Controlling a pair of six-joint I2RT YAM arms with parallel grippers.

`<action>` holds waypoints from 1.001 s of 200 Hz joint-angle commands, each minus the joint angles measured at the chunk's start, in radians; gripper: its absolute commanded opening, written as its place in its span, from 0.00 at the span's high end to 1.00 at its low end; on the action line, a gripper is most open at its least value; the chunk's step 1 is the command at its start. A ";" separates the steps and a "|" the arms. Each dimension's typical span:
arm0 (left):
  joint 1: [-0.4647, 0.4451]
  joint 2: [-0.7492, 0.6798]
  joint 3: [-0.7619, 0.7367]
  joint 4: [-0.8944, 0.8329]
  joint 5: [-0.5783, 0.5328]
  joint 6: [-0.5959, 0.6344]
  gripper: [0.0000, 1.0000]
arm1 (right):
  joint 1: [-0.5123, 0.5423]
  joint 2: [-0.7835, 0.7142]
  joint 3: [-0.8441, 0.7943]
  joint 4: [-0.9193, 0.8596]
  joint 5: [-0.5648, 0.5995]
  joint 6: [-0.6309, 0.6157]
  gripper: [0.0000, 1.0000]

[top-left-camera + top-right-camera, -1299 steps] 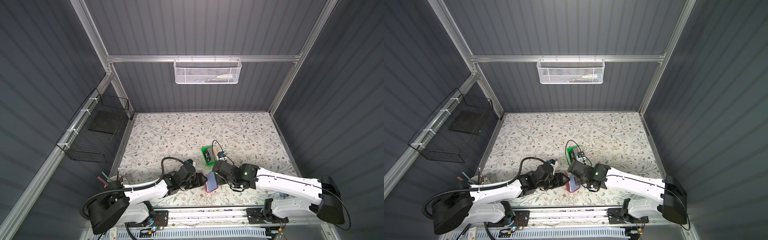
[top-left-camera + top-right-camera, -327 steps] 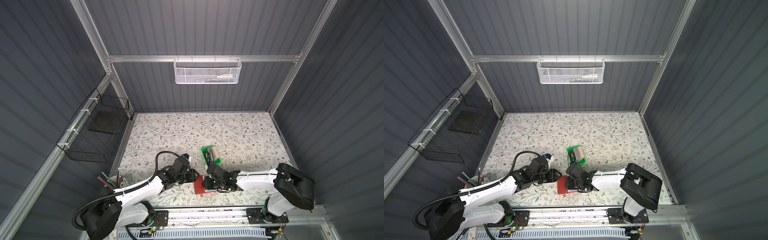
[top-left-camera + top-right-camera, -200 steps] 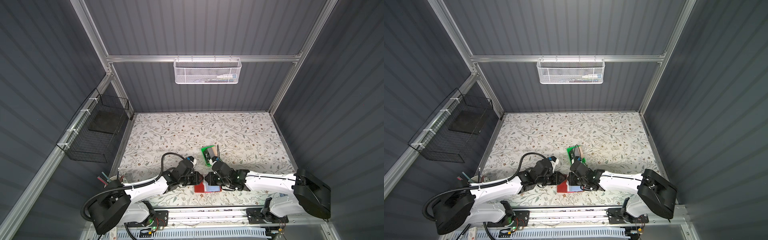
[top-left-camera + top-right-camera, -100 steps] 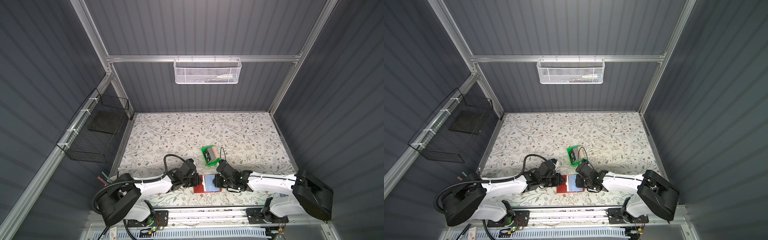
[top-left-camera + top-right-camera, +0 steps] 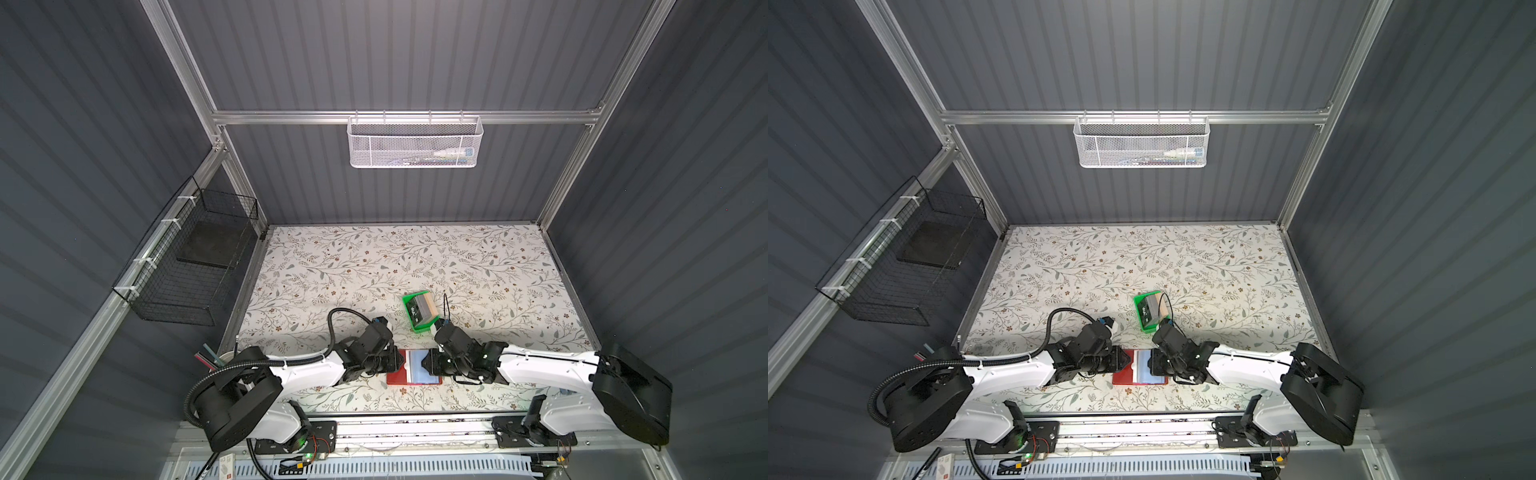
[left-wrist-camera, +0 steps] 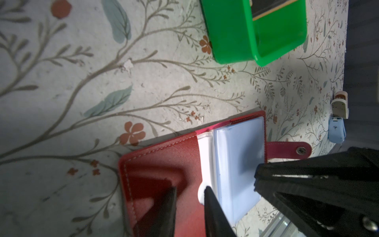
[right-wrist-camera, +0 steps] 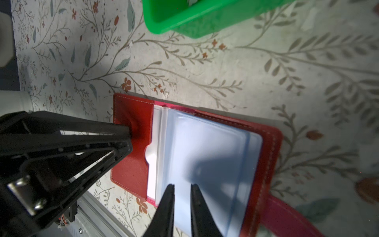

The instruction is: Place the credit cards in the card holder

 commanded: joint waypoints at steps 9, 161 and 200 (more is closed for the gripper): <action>-0.001 0.007 -0.016 -0.012 -0.014 0.019 0.74 | 0.000 0.047 0.007 -0.001 -0.030 -0.005 0.81; -0.001 -0.054 -0.011 -0.004 0.001 0.015 0.74 | -0.001 -0.012 0.016 -0.108 0.039 -0.005 0.82; 0.003 -0.070 0.062 -0.085 -0.026 0.039 0.74 | -0.002 -0.090 0.045 -0.161 0.089 -0.032 0.81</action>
